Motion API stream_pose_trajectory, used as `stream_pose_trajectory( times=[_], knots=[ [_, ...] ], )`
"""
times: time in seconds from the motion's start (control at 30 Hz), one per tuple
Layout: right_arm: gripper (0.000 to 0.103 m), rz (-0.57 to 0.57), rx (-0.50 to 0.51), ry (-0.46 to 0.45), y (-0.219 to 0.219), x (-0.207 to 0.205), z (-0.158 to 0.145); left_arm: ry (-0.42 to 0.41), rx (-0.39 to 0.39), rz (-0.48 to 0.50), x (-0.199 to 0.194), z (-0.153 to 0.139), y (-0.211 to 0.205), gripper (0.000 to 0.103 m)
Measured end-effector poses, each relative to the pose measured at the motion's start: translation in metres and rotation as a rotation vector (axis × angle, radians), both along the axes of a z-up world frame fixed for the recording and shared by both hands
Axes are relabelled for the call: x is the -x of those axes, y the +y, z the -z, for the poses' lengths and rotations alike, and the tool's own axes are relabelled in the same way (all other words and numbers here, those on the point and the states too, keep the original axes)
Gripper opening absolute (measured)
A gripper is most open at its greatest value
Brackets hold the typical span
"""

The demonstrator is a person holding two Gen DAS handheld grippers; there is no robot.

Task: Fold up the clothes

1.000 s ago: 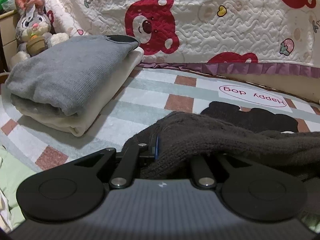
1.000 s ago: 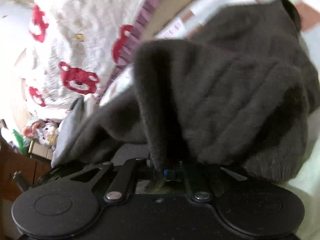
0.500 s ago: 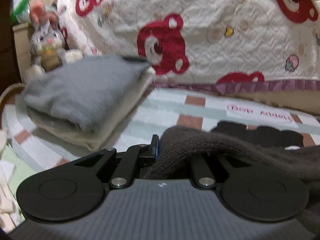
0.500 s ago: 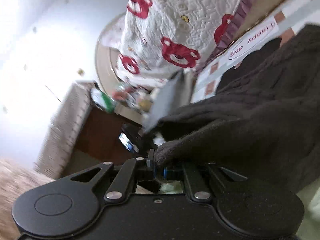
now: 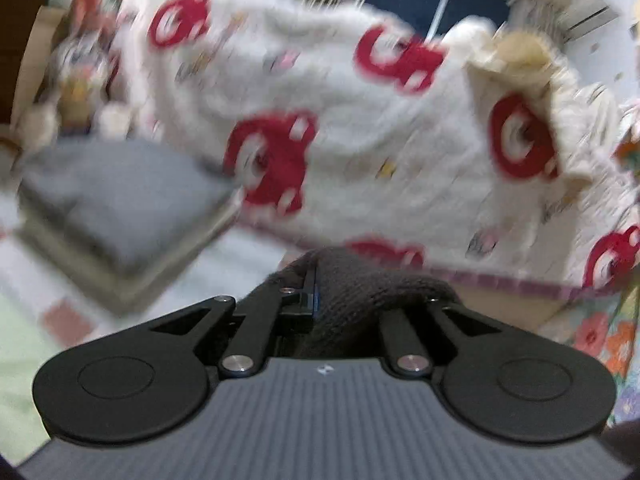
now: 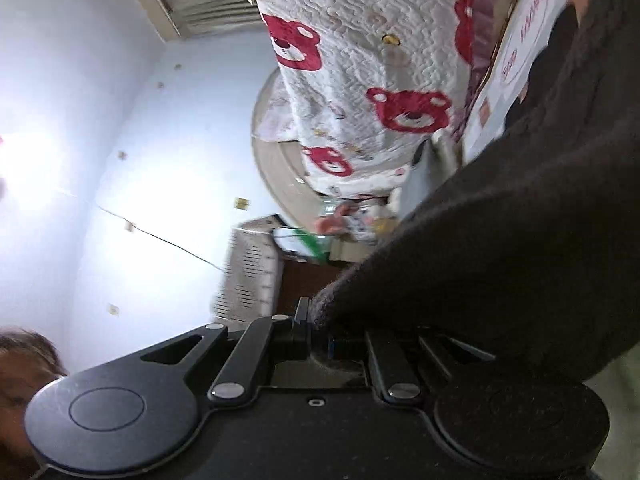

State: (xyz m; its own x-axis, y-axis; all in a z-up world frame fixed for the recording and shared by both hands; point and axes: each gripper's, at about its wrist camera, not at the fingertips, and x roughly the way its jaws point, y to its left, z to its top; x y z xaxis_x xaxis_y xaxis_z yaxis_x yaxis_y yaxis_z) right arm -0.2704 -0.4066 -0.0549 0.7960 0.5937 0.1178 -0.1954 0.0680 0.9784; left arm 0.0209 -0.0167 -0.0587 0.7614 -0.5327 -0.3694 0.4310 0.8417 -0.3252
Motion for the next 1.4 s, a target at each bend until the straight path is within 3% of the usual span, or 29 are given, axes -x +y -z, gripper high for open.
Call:
stream_pose_trajectory(
  times=[0.1,0.17,0.23,0.33,0.43,0.57,0.77,0.97,1.13,1.3,1.4],
  knots=[
    [0.010,0.030,0.100,0.053,-0.008,-0.008,-0.004,0.098,-0.207,-0.033,-0.018,0.019,-0.016,0.008],
    [0.010,0.063,0.188,0.094,-0.012,-0.016,-0.006,0.160,-0.288,-0.050,-0.028,0.032,-0.024,0.008],
    [0.010,0.113,0.315,0.127,-0.016,-0.022,-0.013,0.211,-0.283,-0.036,-0.034,0.039,-0.025,0.009],
    [0.010,0.164,0.514,0.160,-0.016,-0.028,-0.024,0.221,-0.263,-0.021,-0.027,0.039,-0.019,0.032],
    [0.010,0.179,0.634,0.203,-0.014,-0.032,-0.025,0.234,-0.228,0.007,-0.019,0.035,-0.015,0.042],
    [0.010,0.215,0.698,0.253,-0.020,-0.031,-0.016,0.258,-0.187,0.084,-0.003,0.032,-0.021,0.055],
    [0.010,0.351,0.929,0.270,-0.014,-0.024,-0.021,0.199,-0.228,0.191,0.037,0.025,-0.044,0.057],
    [0.010,0.388,0.967,0.246,-0.025,-0.034,-0.020,0.139,-0.269,0.298,0.077,0.018,-0.067,0.060],
    [0.010,0.415,0.980,0.220,-0.034,-0.053,-0.024,0.057,-0.221,0.494,0.111,0.012,-0.079,0.060],
    [0.010,0.427,0.947,0.175,-0.042,-0.062,-0.027,0.018,-0.330,0.640,0.124,0.024,-0.109,0.060],
    [0.010,0.428,0.945,0.155,-0.043,-0.062,-0.028,0.020,-0.360,0.638,0.123,0.024,-0.119,0.060]
  ],
)
